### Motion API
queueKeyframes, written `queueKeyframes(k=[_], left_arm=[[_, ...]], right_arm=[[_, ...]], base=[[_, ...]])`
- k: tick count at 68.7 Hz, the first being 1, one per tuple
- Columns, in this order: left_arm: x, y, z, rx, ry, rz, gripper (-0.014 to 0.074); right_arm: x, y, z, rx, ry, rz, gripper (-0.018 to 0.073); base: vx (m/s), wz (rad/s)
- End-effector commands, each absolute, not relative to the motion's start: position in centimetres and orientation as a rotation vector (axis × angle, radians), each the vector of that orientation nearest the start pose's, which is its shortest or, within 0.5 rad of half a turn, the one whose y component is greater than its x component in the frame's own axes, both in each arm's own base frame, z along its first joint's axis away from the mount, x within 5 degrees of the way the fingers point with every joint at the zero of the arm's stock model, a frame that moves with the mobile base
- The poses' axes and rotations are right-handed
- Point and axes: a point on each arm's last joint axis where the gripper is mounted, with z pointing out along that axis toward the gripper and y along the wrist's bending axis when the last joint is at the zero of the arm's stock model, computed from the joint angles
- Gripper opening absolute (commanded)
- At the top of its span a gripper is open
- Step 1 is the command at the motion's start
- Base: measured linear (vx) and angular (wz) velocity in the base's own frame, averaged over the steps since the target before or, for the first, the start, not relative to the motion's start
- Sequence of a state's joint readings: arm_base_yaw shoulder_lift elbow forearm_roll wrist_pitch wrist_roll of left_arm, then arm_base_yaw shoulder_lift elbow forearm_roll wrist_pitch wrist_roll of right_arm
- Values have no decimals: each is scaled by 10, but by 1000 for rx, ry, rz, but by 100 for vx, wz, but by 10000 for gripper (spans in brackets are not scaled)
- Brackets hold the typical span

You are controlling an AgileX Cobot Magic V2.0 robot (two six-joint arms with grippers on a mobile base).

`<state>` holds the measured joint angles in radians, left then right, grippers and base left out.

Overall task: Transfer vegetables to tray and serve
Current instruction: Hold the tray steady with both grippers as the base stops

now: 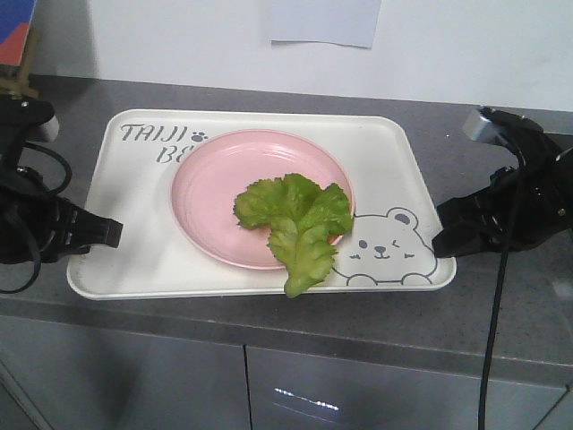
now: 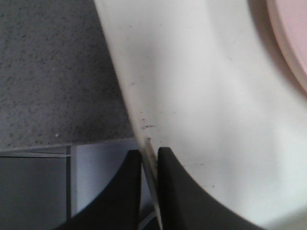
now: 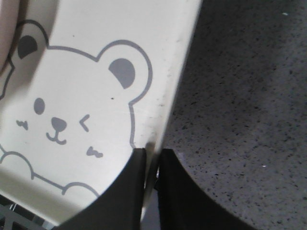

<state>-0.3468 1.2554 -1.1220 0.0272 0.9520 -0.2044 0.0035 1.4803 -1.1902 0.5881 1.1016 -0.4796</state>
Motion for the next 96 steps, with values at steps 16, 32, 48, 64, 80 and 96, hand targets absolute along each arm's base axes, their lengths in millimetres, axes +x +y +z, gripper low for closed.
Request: queueKeyframes(k=[16,32,48,64,80,96], left_arm=[[236,-85,357,220,2439,-198,-7],[236,-85,357,220,2439,-198,-7],[236,-85,357,220,2439,-198,-7],[236,-85,357,220,2439,-198,-7],[236,-85,357,220,2439,-198,-7],[236,-85,357,220,2439,-198,-7]], right_arm=[[283,52,325,-445,2565,693,-3],[283,52,325,-445,2565,693,-3],[283,52,325,-445,2565,693,-3],[283,52,325,-445,2565,693,-3],[283,52,325,-445,2565,693,-3],[283,52,325,-445,2565,693,-3]], base=[[10,-18],[8,-14],[8,-12],[7,-7],[7,-3],[6,-3]])
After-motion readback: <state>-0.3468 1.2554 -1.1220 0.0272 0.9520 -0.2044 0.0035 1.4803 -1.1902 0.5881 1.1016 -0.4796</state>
